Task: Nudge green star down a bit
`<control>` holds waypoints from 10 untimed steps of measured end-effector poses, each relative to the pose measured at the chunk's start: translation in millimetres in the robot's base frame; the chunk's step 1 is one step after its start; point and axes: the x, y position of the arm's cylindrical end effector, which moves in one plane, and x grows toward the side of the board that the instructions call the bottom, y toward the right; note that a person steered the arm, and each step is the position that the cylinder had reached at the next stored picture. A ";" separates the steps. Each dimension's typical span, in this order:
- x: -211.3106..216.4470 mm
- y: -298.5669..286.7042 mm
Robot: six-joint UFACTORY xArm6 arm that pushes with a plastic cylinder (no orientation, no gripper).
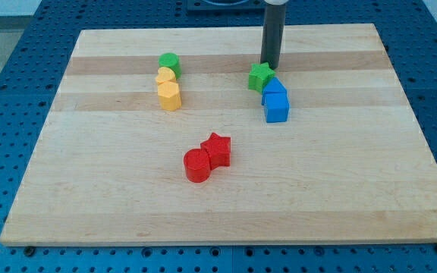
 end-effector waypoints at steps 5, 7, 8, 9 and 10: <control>-29.8 9.4; -16.2 -17.9; -10.1 -18.3; -5.1 -18.3; 3.9 -18.3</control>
